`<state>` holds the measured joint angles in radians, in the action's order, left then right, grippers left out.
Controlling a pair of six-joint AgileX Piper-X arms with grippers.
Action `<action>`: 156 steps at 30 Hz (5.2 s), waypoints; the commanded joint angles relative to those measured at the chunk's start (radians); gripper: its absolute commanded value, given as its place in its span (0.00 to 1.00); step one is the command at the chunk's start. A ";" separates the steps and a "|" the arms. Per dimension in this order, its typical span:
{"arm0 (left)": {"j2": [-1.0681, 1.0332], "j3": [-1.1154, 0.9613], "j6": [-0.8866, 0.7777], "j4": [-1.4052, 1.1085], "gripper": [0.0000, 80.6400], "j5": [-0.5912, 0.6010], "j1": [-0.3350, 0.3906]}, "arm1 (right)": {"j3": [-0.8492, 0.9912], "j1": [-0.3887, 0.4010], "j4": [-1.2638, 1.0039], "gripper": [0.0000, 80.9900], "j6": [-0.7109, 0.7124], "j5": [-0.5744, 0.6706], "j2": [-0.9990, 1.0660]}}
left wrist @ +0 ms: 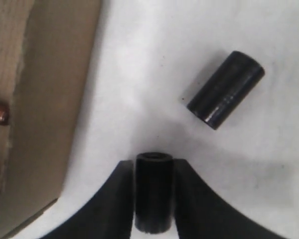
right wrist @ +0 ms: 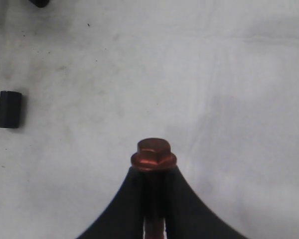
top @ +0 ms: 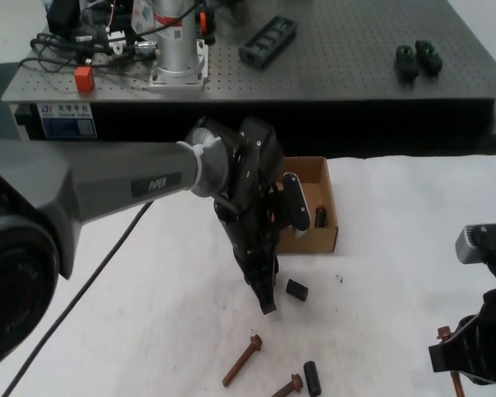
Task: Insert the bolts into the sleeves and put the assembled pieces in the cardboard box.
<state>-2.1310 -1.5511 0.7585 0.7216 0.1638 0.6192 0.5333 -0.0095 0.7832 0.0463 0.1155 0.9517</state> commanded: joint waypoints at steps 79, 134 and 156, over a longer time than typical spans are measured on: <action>0.951 0.820 -1.048 -1.069 0.01 0.775 -0.052 | 0.055 0.350 -1.263 0.03 -0.657 0.530 0.060; -0.213 -0.444 -0.929 -0.098 0.01 -0.116 -0.009 | 0.055 -0.070 -0.112 0.43 -0.205 0.246 -0.236; -0.082 -0.448 -0.958 -0.008 0.32 -0.164 -0.021 | 0.105 0.223 -0.083 0.43 -0.030 0.078 0.136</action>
<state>-2.3587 -1.9835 -0.1978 0.6780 0.0434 0.6177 0.7541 0.2615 0.7203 0.0627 0.1721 1.2939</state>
